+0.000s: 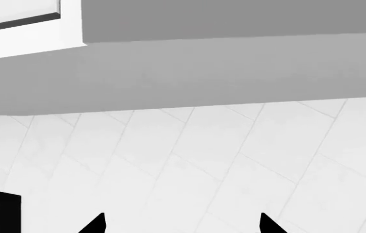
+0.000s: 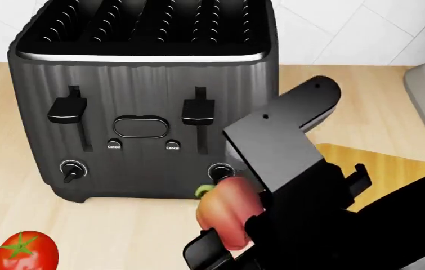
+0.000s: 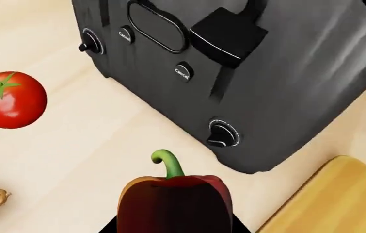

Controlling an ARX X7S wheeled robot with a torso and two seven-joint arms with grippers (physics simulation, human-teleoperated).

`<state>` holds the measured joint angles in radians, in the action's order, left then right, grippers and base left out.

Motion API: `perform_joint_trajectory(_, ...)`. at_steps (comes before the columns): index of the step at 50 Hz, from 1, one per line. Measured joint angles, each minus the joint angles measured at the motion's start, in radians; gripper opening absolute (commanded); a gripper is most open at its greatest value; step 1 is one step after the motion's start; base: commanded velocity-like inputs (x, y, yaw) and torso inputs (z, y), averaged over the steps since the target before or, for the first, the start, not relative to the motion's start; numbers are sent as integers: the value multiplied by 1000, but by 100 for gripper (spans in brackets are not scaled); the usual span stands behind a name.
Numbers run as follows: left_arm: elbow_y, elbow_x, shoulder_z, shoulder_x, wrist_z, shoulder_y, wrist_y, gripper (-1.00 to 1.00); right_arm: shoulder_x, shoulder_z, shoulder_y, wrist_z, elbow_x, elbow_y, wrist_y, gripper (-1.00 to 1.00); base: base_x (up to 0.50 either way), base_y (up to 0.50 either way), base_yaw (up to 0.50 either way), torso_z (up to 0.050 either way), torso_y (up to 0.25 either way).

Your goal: Place the avocado, onion, tomato and bell pepper on the cutting board.

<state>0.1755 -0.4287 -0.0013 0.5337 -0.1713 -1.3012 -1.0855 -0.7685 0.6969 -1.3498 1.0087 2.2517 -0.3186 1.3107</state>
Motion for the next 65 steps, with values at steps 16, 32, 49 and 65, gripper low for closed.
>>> perform_joint_trajectory(16,1,-4,2,-1,-2,-11,-4,100,-104,-35,-68,-28,-62,90,53,-100,0,0,0,0,0)
perform_joint_trajectory(32,5,-8,3,-2,-3,-4,-2,100,-132,-86,-57,-160,-287,206,69,-100,0,0,0,0,0)
perform_joint_trajectory(49,4,-10,1,2,-4,1,2,100,-129,-73,-42,-306,-544,330,40,-100,0,0,0,0,0)
perform_joint_trajectory(65,-1,-11,5,3,-5,2,8,100,-154,-66,2,-338,-660,399,-30,-100,0,0,0,0,0)
